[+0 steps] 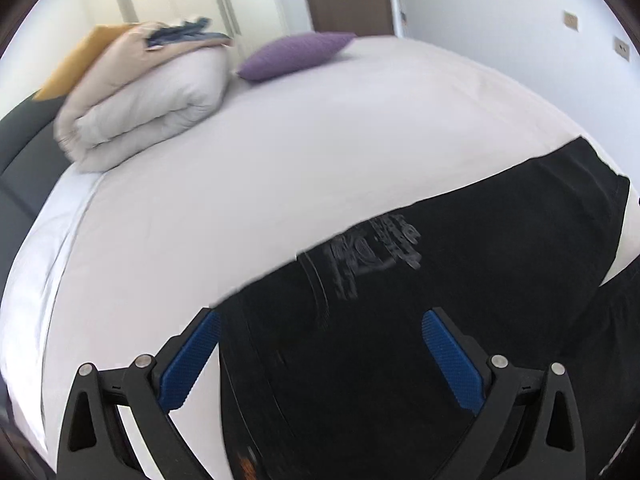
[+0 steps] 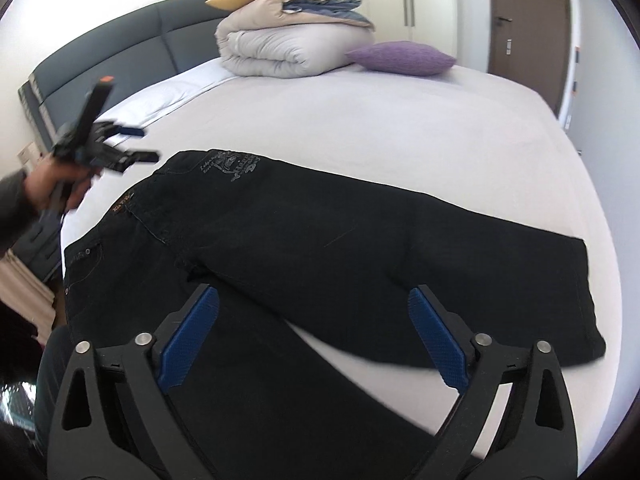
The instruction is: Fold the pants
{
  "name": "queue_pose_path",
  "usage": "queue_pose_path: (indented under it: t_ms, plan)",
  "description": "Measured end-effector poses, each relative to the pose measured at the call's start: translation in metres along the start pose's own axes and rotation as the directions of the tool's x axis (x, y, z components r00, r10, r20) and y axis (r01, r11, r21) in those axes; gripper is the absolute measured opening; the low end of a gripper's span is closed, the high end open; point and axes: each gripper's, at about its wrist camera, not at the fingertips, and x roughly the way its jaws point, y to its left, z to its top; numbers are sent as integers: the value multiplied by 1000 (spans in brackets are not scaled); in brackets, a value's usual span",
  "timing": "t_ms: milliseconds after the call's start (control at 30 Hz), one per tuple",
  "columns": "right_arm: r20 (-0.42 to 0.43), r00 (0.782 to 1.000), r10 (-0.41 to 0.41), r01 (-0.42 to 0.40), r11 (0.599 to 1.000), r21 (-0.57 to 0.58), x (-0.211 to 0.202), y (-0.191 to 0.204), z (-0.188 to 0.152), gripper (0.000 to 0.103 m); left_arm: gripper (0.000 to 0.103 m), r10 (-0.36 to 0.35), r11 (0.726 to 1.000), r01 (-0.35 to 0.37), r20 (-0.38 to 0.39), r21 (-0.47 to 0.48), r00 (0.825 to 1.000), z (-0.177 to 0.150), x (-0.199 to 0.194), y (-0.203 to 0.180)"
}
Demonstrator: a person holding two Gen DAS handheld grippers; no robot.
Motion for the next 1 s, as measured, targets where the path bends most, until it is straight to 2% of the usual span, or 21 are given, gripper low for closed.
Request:
queue_pose_path:
  t_ms: [67,133,233,300,400,533,600,667,700,733,800,833,933,1000]
  plan:
    - [-16,999,36,-36,999,-19,8,-16,9,90,96,-33,998,36,-64,60,997,19,26,11]
    - [-38,998,51,-52,998,-28,17,-30,15,88,84,-77,991,92,-154,93,985,31,59,26]
    - [-66,995,80,-83,996,-37,32,-46,19,85,77,-125,977,163,-251,137,960,37,93,32]
    - [-78,993,87,-91,995,-49,38,-44,17,85,73,-135,970,186,-288,157,948,37,109,32]
    - [-92,989,116,-122,990,-66,48,-50,17,83,73,-175,961,233,-325,149,930,33,122,36]
    - [-105,985,137,-147,985,-91,62,-49,25,79,73,-233,954,284,-355,99,905,25,134,43]
    - [-107,983,149,-161,980,-114,70,-42,33,76,72,-249,953,291,-341,79,906,21,132,46]
    - [-104,981,164,-177,974,-143,72,-36,40,74,61,-256,952,295,-315,80,914,16,125,44]
    - [-100,981,168,-182,971,-156,76,-30,45,72,46,-266,949,303,-304,82,915,14,120,42]
    - [-98,980,170,-185,969,-166,81,-24,54,70,26,-268,948,305,-293,86,918,12,115,39]
    - [-102,979,175,-190,966,-175,93,-18,71,64,14,-223,960,257,-260,108,940,7,101,33]
    - [-104,980,171,-187,966,-180,100,-16,80,62,10,-195,965,229,-238,124,951,3,93,30]
    - [-100,978,183,-200,958,-207,114,-3,108,61,8,-119,977,143,-150,159,981,-15,60,19]
    - [-106,975,195,-215,948,-234,126,11,124,61,8,-82,978,98,-91,183,992,-25,39,10]
